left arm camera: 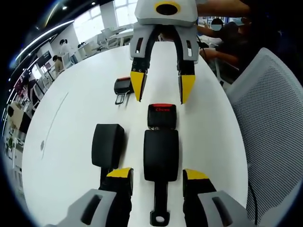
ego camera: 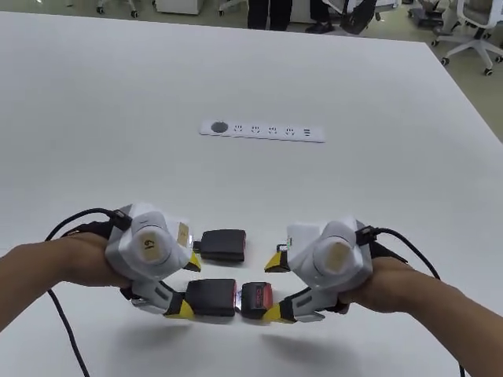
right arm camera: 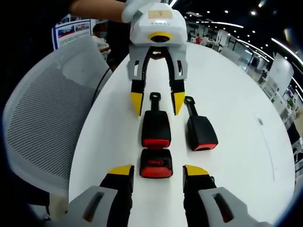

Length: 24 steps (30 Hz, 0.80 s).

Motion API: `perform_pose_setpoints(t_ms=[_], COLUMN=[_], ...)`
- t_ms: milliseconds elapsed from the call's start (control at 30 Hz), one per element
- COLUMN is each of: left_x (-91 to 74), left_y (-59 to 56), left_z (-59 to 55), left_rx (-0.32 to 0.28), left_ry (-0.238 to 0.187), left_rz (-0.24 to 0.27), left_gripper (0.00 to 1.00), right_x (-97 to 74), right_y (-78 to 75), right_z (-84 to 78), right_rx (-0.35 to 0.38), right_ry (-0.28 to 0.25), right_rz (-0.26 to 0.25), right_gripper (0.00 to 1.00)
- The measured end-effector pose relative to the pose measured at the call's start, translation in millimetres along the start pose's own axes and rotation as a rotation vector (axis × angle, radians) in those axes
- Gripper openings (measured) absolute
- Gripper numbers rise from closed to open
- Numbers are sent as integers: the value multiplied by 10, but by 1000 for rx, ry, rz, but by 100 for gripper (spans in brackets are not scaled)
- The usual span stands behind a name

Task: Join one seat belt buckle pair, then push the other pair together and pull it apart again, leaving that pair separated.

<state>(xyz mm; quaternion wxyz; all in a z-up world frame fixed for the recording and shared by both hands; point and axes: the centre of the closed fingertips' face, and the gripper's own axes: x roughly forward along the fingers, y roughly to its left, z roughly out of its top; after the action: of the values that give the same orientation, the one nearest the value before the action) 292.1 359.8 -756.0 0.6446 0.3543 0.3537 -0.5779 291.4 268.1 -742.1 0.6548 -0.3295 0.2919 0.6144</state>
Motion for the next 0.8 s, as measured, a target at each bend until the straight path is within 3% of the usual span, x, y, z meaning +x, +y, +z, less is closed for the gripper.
perform_pose_setpoints(t_ms=[300,500,800], left_x=[-181,-284,-341], left_y=[109,268,464], left_z=[11,75,153], left_rx=[-46,-48,-50], left_ry=[-16,-21,-22], left_rz=[34,60,76], left_gripper=[46,47,48], right_x=[-201,-331,-436], right_y=[-215,-339,-575], right_z=[0,-47,-288], right_rx=[6,12,21], right_ry=[9,17,56], right_rz=[-43,-69,-91], right_gripper=[42,43,45])
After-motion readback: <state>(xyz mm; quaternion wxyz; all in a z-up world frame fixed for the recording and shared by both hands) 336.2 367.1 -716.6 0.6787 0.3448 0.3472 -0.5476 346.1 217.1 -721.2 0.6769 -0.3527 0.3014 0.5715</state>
